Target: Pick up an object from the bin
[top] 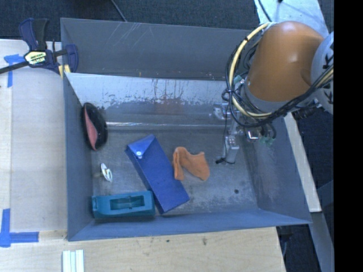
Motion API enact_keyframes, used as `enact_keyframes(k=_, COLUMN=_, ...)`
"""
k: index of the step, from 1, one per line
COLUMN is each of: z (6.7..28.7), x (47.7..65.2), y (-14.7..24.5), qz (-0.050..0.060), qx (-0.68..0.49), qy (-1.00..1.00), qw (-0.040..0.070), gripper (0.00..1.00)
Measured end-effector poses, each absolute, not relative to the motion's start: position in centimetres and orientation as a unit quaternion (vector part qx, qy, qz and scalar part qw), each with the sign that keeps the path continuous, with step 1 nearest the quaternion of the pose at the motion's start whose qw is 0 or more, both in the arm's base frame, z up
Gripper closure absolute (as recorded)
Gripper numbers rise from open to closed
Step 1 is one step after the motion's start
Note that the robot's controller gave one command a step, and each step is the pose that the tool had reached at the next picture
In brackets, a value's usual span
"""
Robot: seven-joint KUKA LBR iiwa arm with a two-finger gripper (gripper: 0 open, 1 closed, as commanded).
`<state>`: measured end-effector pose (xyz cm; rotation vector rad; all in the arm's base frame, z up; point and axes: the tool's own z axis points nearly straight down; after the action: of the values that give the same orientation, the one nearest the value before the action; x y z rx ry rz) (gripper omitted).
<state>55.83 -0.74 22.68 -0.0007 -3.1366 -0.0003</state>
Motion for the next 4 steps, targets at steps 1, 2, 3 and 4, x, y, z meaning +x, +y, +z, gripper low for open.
enact_keyframes(k=1, z=23.2, x=56.0, y=-0.7, qz=0.0, qx=0.0, qy=-1.0, qw=-0.002, gripper=0.0)
enact_keyframes(k=2, z=19.8, x=55.7, y=-0.3, qz=0.0, qx=0.034, qy=-0.999, qw=-0.005, gripper=0.0)
enact_keyframes(k=3, z=13.2, x=55.9, y=1.4, qz=0.0, qx=0.028, qy=-1.0, qw=-0.004, gripper=0.0)
enact_keyframes(k=4, z=10.2, x=55.4, y=1.6, qz=0.0, qx=0.095, qy=-0.995, qw=0.0, gripper=0.0)
